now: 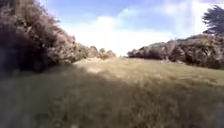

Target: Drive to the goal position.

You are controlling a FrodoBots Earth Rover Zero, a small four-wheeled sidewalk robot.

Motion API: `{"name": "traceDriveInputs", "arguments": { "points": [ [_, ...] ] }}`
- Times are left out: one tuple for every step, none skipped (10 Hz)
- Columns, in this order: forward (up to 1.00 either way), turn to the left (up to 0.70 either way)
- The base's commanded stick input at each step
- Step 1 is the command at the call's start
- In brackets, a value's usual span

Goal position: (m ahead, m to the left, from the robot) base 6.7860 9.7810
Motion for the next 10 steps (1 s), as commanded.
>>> {"name": "traceDriveInputs", "arguments": {
  "points": [
    [0.70, 0.00],
    [0.70, 0.00],
    [0.70, 0.00],
    [0.70, 0.00],
    [0.70, 0.00],
    [0.70, 0.00],
    [0.70, 0.00],
    [0.70, 0.00],
    [0.70, 0.00],
    [0.70, 0.00]
  ]
}}
